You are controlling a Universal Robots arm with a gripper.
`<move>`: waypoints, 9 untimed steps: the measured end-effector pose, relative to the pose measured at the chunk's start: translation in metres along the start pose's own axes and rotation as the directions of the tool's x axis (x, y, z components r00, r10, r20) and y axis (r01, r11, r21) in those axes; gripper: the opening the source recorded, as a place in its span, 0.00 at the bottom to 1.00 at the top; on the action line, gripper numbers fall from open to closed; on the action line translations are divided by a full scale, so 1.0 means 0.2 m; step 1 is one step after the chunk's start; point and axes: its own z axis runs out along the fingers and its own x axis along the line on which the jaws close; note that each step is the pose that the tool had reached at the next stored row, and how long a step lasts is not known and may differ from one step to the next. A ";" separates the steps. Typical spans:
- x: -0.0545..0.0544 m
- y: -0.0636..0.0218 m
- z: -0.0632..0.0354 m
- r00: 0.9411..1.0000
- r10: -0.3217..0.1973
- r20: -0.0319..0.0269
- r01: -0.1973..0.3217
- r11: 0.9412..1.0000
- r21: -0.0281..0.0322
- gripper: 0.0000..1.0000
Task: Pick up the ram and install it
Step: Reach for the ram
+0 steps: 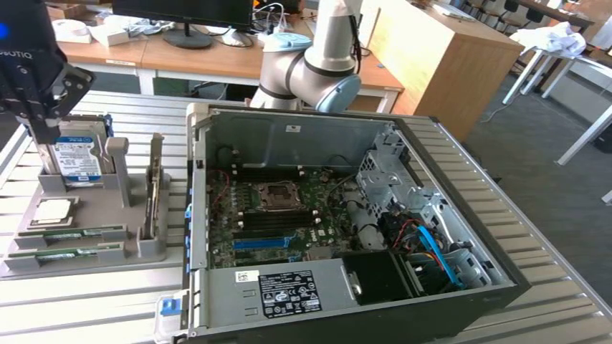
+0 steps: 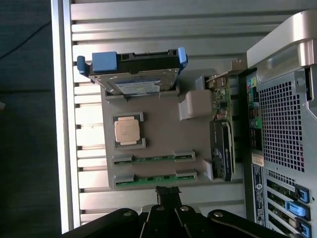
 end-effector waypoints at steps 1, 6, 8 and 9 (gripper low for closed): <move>0.00 -0.004 0.000 1.000 0.000 0.000 0.000 1.000 0.000 0.10; 0.00 -0.023 -0.001 1.000 0.000 0.000 0.000 1.000 0.001 0.10; 0.00 -0.023 -0.001 1.000 0.000 0.000 0.000 1.000 0.001 0.10; 0.00 -0.023 -0.001 1.000 0.000 0.000 0.000 1.000 0.001 0.10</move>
